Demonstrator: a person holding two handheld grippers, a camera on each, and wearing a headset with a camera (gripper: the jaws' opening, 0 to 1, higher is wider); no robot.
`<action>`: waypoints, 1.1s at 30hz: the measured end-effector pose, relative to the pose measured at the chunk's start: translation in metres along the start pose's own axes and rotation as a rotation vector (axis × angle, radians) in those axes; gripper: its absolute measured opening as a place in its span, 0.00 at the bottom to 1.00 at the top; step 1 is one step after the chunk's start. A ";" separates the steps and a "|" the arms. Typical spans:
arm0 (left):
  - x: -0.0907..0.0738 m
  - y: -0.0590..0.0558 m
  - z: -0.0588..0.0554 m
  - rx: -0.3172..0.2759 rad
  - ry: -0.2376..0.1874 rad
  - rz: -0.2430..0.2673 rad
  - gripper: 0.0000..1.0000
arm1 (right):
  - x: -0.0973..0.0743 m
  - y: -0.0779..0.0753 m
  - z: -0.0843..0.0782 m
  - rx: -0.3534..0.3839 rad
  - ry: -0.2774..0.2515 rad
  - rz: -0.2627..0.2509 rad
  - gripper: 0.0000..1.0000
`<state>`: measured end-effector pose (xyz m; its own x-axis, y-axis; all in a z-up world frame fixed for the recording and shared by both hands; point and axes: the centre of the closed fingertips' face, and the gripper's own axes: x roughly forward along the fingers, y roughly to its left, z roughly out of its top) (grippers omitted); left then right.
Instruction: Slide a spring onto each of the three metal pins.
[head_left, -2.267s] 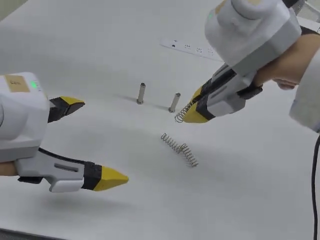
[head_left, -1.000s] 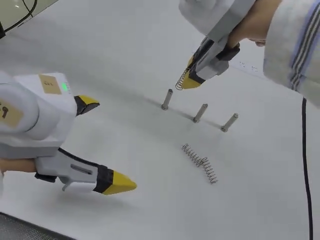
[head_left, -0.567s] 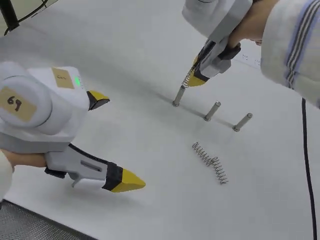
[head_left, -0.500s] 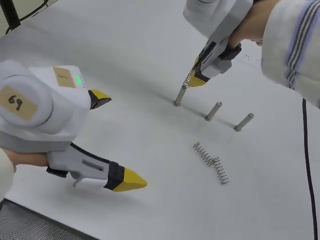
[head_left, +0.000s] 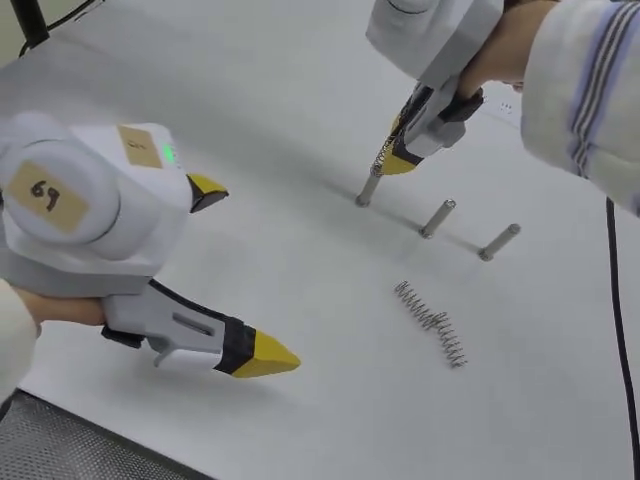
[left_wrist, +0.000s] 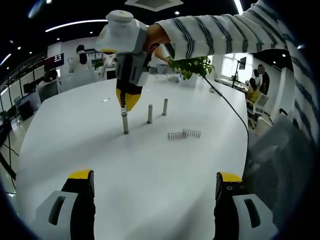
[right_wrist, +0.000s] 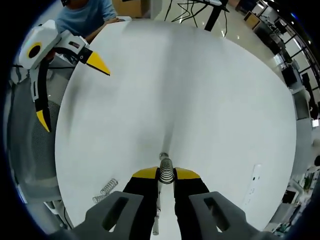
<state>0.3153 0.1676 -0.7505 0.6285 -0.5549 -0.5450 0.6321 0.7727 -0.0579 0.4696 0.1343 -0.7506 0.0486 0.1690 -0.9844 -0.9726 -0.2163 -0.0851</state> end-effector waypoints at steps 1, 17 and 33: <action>0.000 0.000 -0.001 0.003 0.005 0.000 0.98 | 0.002 -0.001 -0.001 -0.010 0.010 -0.001 0.08; -0.012 0.004 0.027 -0.046 -0.108 0.003 0.98 | 0.028 0.001 -0.009 -0.008 0.055 0.038 0.08; -0.018 0.004 0.025 -0.048 -0.107 0.012 0.98 | 0.049 -0.001 -0.012 -0.030 0.102 0.051 0.09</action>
<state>0.3180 0.1731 -0.7200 0.6825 -0.5731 -0.4536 0.6033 0.7921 -0.0929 0.4758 0.1311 -0.8004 0.0236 0.0590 -0.9980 -0.9673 -0.2508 -0.0377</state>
